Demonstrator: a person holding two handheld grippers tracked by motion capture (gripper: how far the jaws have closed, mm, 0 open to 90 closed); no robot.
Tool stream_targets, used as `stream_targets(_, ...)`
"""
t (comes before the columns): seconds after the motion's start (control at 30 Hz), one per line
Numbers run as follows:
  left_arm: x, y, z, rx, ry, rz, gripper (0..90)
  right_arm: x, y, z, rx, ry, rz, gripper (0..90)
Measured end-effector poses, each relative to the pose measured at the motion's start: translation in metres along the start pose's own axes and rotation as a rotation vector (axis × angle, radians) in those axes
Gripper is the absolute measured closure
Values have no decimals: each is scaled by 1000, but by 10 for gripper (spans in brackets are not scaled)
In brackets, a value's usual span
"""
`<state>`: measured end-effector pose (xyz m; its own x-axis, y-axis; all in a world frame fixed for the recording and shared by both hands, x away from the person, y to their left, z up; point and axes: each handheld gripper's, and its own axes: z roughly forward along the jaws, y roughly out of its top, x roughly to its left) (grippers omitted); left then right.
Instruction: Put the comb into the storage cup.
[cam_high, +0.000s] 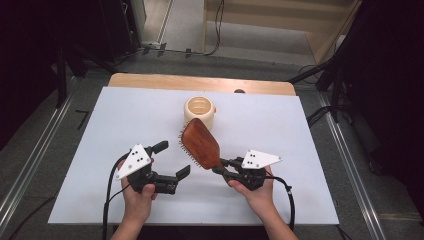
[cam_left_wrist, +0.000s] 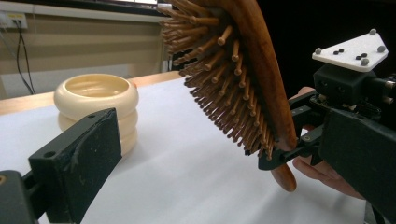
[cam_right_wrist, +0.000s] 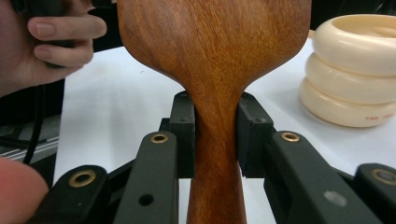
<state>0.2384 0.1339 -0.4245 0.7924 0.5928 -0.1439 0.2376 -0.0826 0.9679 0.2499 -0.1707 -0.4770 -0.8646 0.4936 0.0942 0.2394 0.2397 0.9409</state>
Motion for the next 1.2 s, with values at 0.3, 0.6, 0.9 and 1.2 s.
stream_targets(0.3,-4,-2,3,-12,-16,-22,0,9,-2,10,1,22,-5,699)
stream_targets(0.6,-11,-4,8,-11,-1,-28,0,18,0,14,-9,32,-8,699)
stream_targets(0.9,-12,-2,8,-34,24,-85,80,28,0,22,-11,57,-21,699)
stream_targets(1.2,-14,-3,11,-30,57,-122,158,38,1,28,-11,62,-34,699)
